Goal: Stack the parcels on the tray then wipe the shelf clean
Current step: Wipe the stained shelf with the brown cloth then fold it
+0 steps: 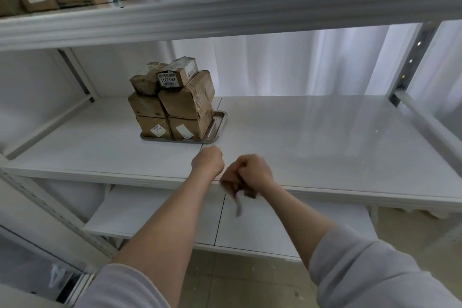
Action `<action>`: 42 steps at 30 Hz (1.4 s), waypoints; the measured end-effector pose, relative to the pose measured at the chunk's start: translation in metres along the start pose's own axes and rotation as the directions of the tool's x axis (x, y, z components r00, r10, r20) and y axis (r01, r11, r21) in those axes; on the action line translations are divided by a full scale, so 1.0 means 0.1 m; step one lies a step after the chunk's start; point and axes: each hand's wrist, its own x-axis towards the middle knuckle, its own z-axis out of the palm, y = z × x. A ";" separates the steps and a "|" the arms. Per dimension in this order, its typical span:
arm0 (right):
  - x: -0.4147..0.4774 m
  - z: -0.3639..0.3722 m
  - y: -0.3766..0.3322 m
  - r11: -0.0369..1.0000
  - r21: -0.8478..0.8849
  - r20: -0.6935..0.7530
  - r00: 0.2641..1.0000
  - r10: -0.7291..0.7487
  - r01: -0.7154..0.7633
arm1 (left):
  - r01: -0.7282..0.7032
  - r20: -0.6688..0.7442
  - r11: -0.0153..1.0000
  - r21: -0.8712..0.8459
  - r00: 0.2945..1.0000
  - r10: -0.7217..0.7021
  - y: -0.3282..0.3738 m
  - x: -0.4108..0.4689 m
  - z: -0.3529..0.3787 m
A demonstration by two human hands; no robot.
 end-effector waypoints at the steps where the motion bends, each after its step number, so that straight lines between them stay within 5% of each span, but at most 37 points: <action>1: 0.05 -0.09 0.04 0.999 0.003 -0.106 0.994 0.032 -0.032 | -0.002 -0.019 1.000 -0.003 1.000 0.002 0.00 0.00 -0.01; 3: 0.12 -0.23 0.14 0.993 -0.060 -0.240 0.967 0.086 -0.103 | -0.013 -0.040 1.000 0.006 0.999 0.013 -0.02 0.00 -0.02; 7: 0.14 -0.15 0.31 0.914 -0.302 -0.091 0.963 0.254 -0.270 | -0.004 -0.041 1.000 0.013 0.999 0.004 -0.10 0.05 0.01; 28: 1.00 0.94 -0.47 0.938 -0.277 0.324 0.939 -0.111 0.207 | 0.085 -0.002 0.996 0.010 0.996 -0.085 -0.96 0.50 0.00; 37: 0.56 0.58 -0.21 0.973 -0.189 0.322 0.944 -0.068 0.134 | 0.096 0.110 0.995 -0.008 0.989 -0.095 -0.51 0.31 0.05; 42: 0.29 0.16 0.16 0.960 -0.276 0.289 0.957 0.038 0.045 | 0.082 0.252 0.994 -0.075 0.966 -0.061 -0.05 0.09 0.16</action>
